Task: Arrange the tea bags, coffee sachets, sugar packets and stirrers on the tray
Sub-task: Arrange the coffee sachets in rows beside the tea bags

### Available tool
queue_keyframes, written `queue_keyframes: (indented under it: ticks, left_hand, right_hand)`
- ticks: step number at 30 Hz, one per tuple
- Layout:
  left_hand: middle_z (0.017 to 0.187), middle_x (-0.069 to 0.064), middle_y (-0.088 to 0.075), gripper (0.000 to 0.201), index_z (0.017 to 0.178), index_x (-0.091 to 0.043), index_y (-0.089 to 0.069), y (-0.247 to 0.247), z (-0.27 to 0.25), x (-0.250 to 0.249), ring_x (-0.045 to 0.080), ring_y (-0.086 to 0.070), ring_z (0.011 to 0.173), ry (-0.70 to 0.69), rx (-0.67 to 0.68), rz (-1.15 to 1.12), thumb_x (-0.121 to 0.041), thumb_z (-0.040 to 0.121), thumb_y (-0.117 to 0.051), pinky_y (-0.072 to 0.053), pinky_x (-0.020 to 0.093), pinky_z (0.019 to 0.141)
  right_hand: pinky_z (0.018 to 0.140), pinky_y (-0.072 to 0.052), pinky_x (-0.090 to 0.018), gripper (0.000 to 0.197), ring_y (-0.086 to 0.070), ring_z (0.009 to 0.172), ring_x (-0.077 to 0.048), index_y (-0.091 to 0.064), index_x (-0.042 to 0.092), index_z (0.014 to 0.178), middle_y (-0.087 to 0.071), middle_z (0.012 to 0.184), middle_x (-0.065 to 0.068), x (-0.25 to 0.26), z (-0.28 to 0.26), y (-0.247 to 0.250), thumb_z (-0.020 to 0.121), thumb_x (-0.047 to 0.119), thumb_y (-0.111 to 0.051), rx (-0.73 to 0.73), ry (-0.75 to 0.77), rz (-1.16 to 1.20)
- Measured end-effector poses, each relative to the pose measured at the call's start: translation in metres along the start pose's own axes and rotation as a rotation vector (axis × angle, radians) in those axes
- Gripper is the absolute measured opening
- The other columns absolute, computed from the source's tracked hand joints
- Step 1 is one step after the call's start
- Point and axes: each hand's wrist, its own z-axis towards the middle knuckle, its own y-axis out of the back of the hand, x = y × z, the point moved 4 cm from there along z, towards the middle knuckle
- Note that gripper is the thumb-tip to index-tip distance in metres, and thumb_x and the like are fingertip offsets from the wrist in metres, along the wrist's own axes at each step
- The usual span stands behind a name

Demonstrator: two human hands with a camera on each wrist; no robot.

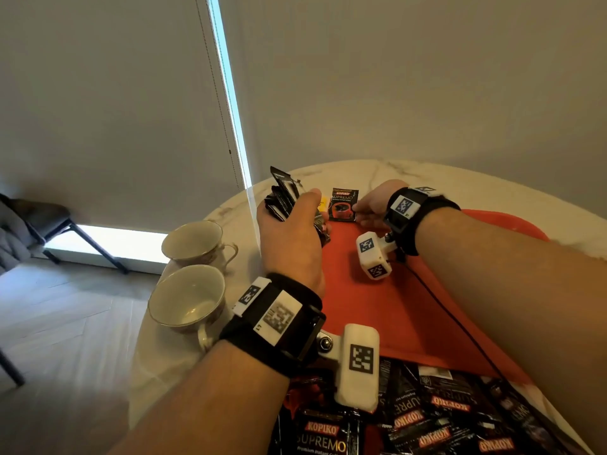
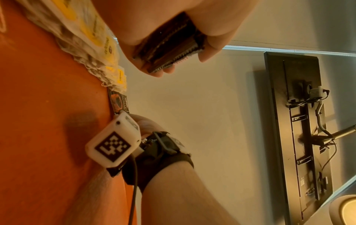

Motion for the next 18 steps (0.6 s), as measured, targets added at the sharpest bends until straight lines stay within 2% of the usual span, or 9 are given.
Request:
queue_keyframes:
  ticks: [1, 4, 8, 11, 13, 16, 18]
  left_hand:
    - [0.099, 0.009, -0.075, 0.045, 0.107, -0.025, -0.064, 0.000, 0.000, 0.000, 0.033, -0.074, 0.098, 0.004, 0.004, -0.002, -0.034, 0.066, -0.082, -0.059, 0.062, 0.093]
    - [0.095, 0.013, -0.075, 0.030, 0.104, -0.020, -0.063, 0.001, 0.001, 0.003, 0.032, -0.075, 0.087, 0.034, 0.029, -0.038, -0.020, 0.081, -0.081, -0.059, 0.061, 0.088]
    - [0.098, 0.013, -0.078, 0.021, 0.105, -0.019, -0.066, 0.002, 0.003, 0.008, 0.034, -0.078, 0.090, 0.048, 0.067, -0.001, -0.013, 0.089, -0.077, -0.063, 0.047, 0.077]
    - [0.098, 0.008, -0.080, 0.026, 0.111, -0.017, -0.067, 0.003, 0.004, 0.011, 0.029, -0.079, 0.087, 0.057, 0.085, 0.016, -0.010, 0.089, -0.080, -0.062, 0.040, 0.069]
    - [0.100, 0.009, -0.080, 0.033, 0.117, -0.013, -0.066, 0.002, 0.003, 0.012, 0.029, -0.079, 0.085, 0.063, 0.102, 0.011, -0.007, 0.088, -0.081, -0.062, 0.039, 0.065]
    - [0.103, 0.013, -0.079, 0.038, 0.121, -0.009, -0.067, 0.000, 0.001, 0.010, 0.029, -0.079, 0.082, 0.051, 0.120, 0.030, -0.006, 0.086, -0.082, -0.060, 0.035, 0.056]
    - [0.104, 0.012, -0.080, 0.036, 0.121, -0.010, -0.069, -0.003, -0.002, 0.010, 0.030, -0.079, 0.088, 0.046, 0.166, 0.041, -0.006, 0.088, -0.081, -0.063, 0.040, 0.063]
  right_hand:
    - [0.053, -0.059, -0.029, 0.007, -0.066, 0.059, -0.021, -0.068, -0.004, 0.087, -0.069, 0.074, -0.015, -0.001, 0.002, 0.000, 0.091, 0.001, -0.071, -0.004, -0.001, 0.001]
    - [0.058, -0.060, -0.030, 0.009, -0.068, 0.062, -0.022, -0.070, -0.004, 0.087, -0.071, 0.075, -0.015, -0.001, 0.000, 0.000, 0.091, 0.003, -0.072, -0.001, -0.008, 0.016]
    - [0.048, -0.057, -0.028, 0.012, -0.070, 0.063, -0.021, -0.068, -0.001, 0.082, -0.072, 0.070, -0.012, -0.006, -0.004, 0.005, 0.093, 0.003, -0.070, 0.011, -0.015, 0.110]
    - [0.057, -0.056, -0.029, 0.011, -0.068, 0.068, -0.017, -0.065, 0.005, 0.086, -0.072, 0.085, -0.011, -0.003, -0.014, 0.009, 0.095, 0.011, -0.067, 0.063, 0.036, 0.211]
    - [0.061, -0.052, -0.028, 0.015, -0.061, 0.064, -0.014, -0.063, 0.009, 0.087, -0.066, 0.078, -0.005, -0.001, -0.037, 0.011, 0.097, 0.020, -0.066, 0.131, 0.089, 0.306]
    - [0.063, -0.047, -0.028, 0.024, -0.063, 0.062, -0.012, -0.070, 0.014, 0.095, -0.067, 0.078, 0.000, 0.003, -0.078, 0.013, 0.092, 0.037, -0.071, 0.323, 0.175, 0.322]
    - [0.064, -0.043, -0.028, 0.023, -0.063, 0.064, -0.010, -0.072, 0.016, 0.098, -0.068, 0.080, 0.002, 0.002, -0.092, 0.014, 0.090, 0.038, -0.072, 0.427, 0.248, 0.264]
